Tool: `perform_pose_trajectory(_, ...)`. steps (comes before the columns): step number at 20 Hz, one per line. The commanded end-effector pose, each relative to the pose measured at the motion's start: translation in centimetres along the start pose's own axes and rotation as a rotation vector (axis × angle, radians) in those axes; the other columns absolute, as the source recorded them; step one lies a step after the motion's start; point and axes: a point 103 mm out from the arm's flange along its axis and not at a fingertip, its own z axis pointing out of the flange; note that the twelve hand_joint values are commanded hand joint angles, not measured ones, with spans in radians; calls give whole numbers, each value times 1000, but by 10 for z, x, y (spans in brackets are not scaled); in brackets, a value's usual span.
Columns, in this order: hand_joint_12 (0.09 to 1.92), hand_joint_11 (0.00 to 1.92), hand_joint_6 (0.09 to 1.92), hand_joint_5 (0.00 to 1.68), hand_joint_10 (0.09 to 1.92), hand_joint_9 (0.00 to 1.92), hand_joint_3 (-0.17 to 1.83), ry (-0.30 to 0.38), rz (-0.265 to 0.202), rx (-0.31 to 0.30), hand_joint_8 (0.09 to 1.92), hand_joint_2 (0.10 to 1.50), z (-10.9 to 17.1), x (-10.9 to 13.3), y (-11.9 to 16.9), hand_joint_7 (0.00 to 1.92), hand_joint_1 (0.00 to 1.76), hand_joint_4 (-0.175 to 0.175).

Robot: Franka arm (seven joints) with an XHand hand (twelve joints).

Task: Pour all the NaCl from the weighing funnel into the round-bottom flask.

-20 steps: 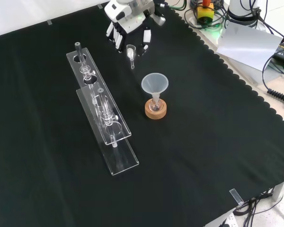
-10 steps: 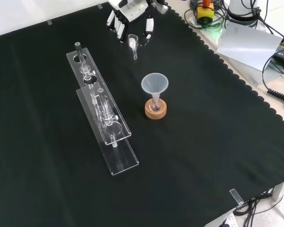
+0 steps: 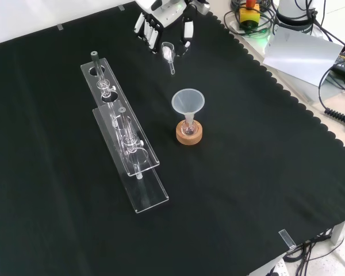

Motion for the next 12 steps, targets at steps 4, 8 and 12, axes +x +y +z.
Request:
perform_pose_trajectory(4,1256,555,1081,1094,553,1059,861,-52,-18,30,722,645,-4,23,5,1039,1090,129)
perform_pose_trajectory(8,1258,553,1079,1094,553,1057,861,-76,-25,53,721,645,-1,28,8,1035,1089,132)
perform_pose_trajectory(12,1259,552,1078,1095,553,1056,861,-79,-37,67,721,644,-2,30,11,1034,1089,135)
